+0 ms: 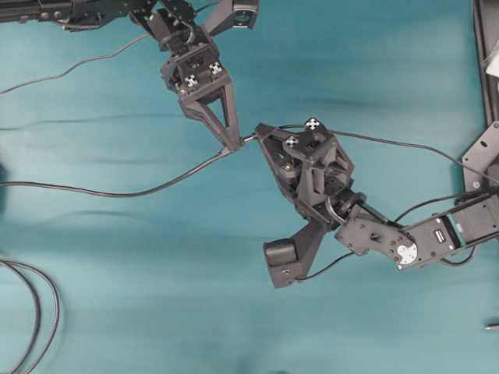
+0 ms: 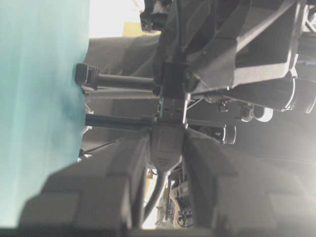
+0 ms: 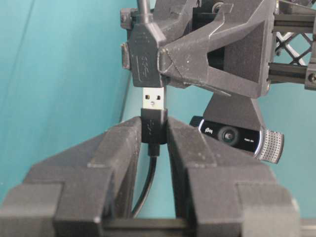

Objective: Insert the USB using both arms.
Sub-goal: 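Push the plug up into the socket with the right gripper, then open the right gripper and pull it away from the joined connectors, then lower the joined cable to the table with the left gripper and release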

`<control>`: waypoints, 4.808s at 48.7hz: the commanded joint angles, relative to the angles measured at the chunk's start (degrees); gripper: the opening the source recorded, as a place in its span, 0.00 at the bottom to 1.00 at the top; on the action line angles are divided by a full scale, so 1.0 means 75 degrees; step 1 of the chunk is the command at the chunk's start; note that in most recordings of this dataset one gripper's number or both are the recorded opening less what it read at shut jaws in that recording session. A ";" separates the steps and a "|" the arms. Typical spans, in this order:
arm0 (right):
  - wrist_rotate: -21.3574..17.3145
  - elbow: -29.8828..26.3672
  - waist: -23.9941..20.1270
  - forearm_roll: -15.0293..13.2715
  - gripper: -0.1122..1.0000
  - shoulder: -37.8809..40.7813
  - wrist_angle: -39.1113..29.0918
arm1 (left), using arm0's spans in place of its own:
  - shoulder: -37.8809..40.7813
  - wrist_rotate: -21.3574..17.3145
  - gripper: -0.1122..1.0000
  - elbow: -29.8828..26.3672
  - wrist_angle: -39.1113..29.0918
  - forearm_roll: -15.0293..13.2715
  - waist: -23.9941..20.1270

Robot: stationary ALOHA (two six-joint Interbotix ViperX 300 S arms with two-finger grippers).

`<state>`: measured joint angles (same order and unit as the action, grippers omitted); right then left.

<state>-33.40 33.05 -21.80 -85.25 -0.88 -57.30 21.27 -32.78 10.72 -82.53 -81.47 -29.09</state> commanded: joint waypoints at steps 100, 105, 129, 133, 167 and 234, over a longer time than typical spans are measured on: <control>0.0012 -0.0539 -0.0633 -0.0141 0.29 0.0223 0.0199 | 0.0012 0.0035 0.29 -0.0691 -0.0105 -0.0035 0.0246; -0.0129 -0.0480 -0.0633 -0.0105 0.29 0.0223 -0.0176 | 0.0012 0.0070 0.29 -0.0691 -0.0246 -0.0023 0.0293; -0.0961 -0.0422 -0.0516 0.0352 0.73 0.0035 -0.0141 | 0.0023 0.0082 0.29 -0.0668 -0.0340 -0.0035 0.0445; -0.0949 -0.0457 -0.0551 0.0340 0.81 0.0035 -0.0270 | 0.0047 0.0082 0.29 -0.0656 -0.0305 -0.0035 0.0469; -0.3445 -0.0750 -0.1699 0.1148 0.76 -0.1605 -0.2074 | -0.0352 0.0082 0.29 -0.0691 0.2414 0.4160 0.0984; -0.5754 0.0199 -0.1688 0.1828 0.76 -0.3363 -0.2707 | -0.0574 0.2742 0.70 -0.0328 0.5367 0.9223 0.2871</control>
<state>-76.29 34.98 -34.45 -71.37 -24.87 -77.43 21.27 -13.89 8.61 -42.19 -12.57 -7.47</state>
